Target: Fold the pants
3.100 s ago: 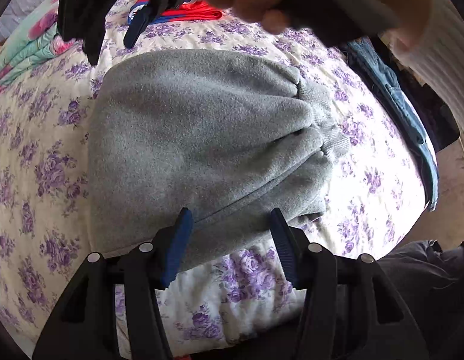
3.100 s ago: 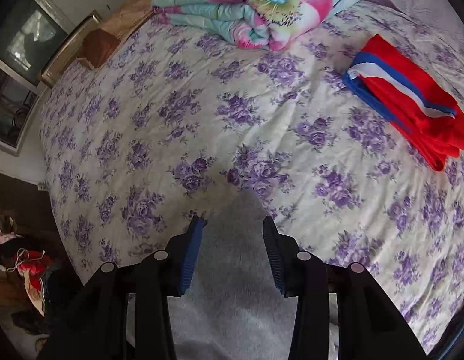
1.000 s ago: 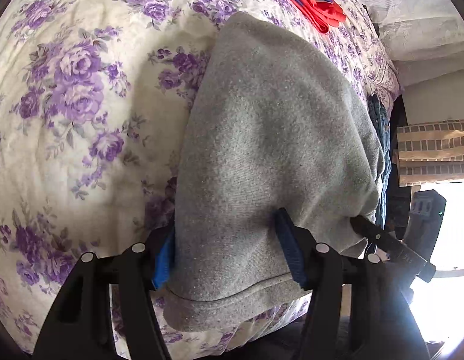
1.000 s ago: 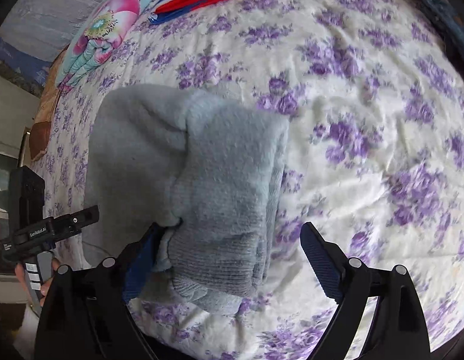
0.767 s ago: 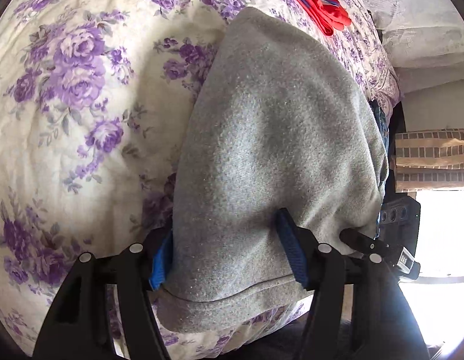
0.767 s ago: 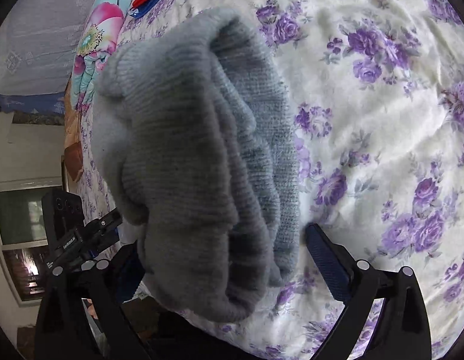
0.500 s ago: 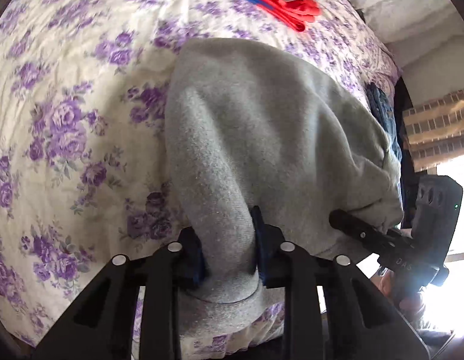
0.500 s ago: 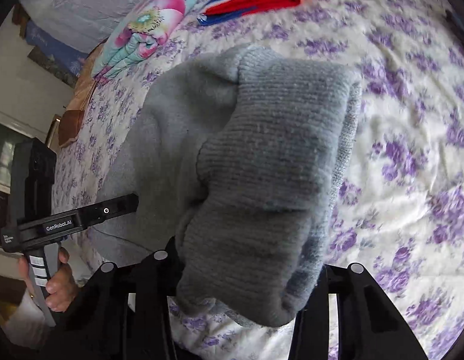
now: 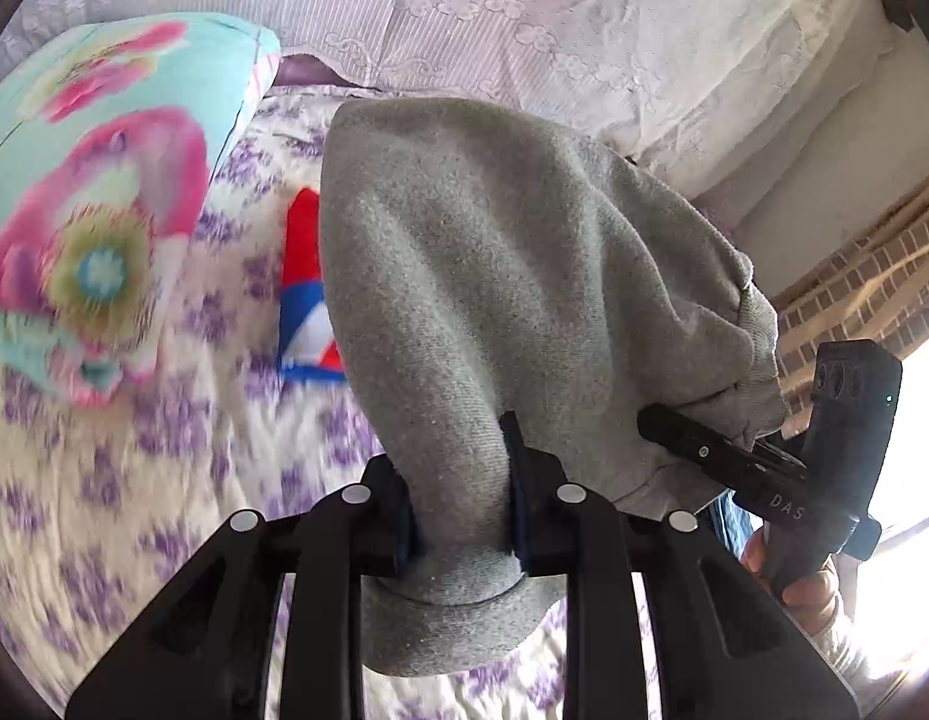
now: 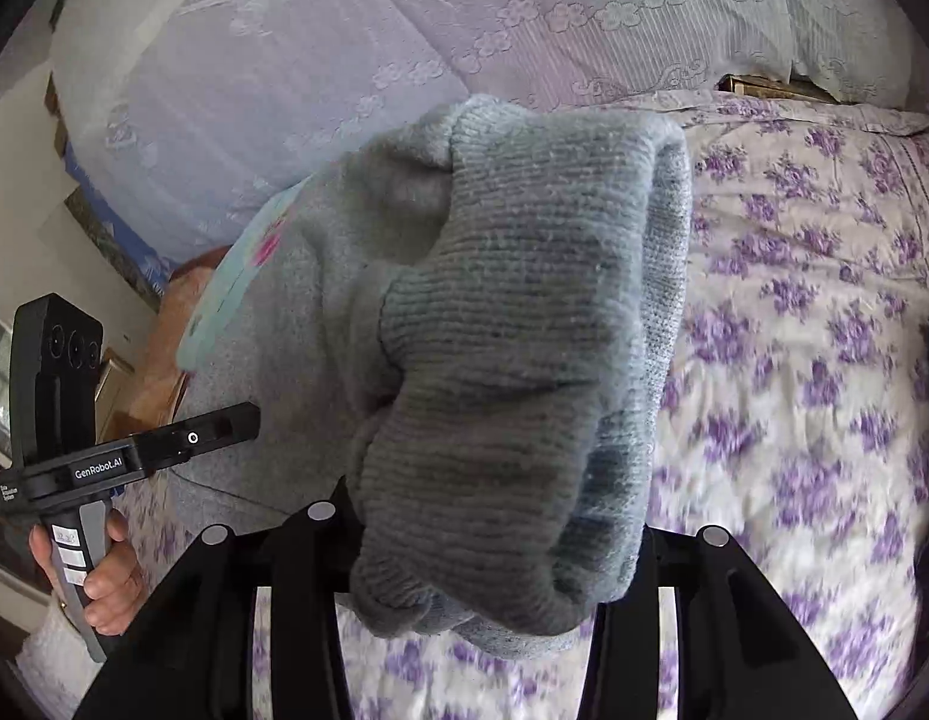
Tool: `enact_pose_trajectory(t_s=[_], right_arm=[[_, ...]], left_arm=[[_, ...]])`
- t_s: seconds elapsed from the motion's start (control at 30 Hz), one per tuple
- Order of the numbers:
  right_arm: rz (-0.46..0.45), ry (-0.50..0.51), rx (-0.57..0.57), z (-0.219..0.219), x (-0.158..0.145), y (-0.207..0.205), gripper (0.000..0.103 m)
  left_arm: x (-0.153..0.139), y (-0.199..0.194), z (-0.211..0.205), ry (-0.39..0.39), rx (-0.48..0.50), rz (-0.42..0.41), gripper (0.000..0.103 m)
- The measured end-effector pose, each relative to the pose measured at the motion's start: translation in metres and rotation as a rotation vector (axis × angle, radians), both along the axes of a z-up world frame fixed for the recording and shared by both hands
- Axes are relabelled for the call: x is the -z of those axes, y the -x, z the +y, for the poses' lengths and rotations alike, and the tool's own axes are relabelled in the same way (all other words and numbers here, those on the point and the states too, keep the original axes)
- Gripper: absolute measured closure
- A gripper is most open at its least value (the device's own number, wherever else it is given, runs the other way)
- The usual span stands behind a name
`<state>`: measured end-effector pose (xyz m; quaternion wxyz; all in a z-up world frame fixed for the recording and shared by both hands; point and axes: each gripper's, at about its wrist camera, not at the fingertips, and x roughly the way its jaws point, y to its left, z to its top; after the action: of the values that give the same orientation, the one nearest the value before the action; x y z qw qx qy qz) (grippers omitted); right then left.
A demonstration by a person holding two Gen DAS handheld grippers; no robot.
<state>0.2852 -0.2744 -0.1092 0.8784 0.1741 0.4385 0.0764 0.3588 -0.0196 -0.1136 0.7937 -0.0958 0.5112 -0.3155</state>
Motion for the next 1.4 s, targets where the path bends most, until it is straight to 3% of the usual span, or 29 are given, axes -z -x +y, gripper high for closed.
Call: enact_pose_trajectory(t_s=[0.13,0.27,0.33,0.37,0.4,0.47,0.53,0.6,0.7,0.77,0.8,0.87,0.97,1.17,1.4], right_arm=[[0.069,-0.022,0.027,-0.023,0.024,-0.091,0.06],[0.166,-0.053,0.016,-0.037,0.073,-0.14,0.059],[0.193,-0.051,0.007,-0.039,0.104,-0.15,0.051],[0.183,-0.034,0.004,-0.04,0.115,-0.151,0.046],[0.156,-0.039,-0.002,-0.04,0.121,-0.15,0.039],[0.139,-0.039,0.001,-0.04,0.12,-0.147,0.034],[0.168,0.022,0.029,-0.037,0.107,-0.141,0.031],[0.108,0.1,0.068,-0.035,0.08,-0.118,0.031],[0.065,0.369,0.182,-0.026,0.036,-0.082,0.029],[0.045,0.457,0.196,-0.018,0.009,-0.05,0.023],[0.041,0.462,0.191,-0.015,-0.003,-0.031,0.018],[0.039,0.452,0.177,-0.005,-0.023,0.004,0.016],[0.062,0.43,0.176,0.008,-0.042,0.057,0.015],[0.063,0.395,0.213,0.029,-0.063,0.142,0.015],[0.0,0.41,0.207,0.042,-0.091,0.202,0.015]], left_arm=[[0.021,-0.088,-0.027,-0.038,-0.001,0.023,0.081],[0.071,-0.127,-0.034,-0.061,0.022,0.086,0.08],[0.104,-0.136,-0.037,-0.093,0.024,0.121,0.078],[0.119,-0.139,-0.035,-0.101,0.018,0.132,0.073],[0.13,-0.141,-0.031,-0.095,-0.002,0.133,0.06],[0.135,-0.141,-0.018,-0.086,-0.066,0.133,0.044],[0.121,-0.131,-0.011,-0.112,-0.102,0.103,0.044],[0.096,-0.109,-0.003,-0.17,-0.141,0.027,0.044],[0.06,-0.069,0.009,-0.223,-0.18,-0.051,0.037],[0.035,-0.032,0.018,-0.237,-0.22,-0.086,0.03],[0.022,-0.012,0.021,-0.232,-0.23,-0.102,0.022],[-0.003,0.029,0.024,-0.23,-0.257,-0.134,0.014],[-0.034,0.089,0.018,-0.24,-0.228,-0.157,0.009],[-0.086,0.194,0.004,-0.304,-0.19,-0.238,0.009],[-0.134,0.274,-0.001,-0.364,-0.237,-0.37,0.009]])
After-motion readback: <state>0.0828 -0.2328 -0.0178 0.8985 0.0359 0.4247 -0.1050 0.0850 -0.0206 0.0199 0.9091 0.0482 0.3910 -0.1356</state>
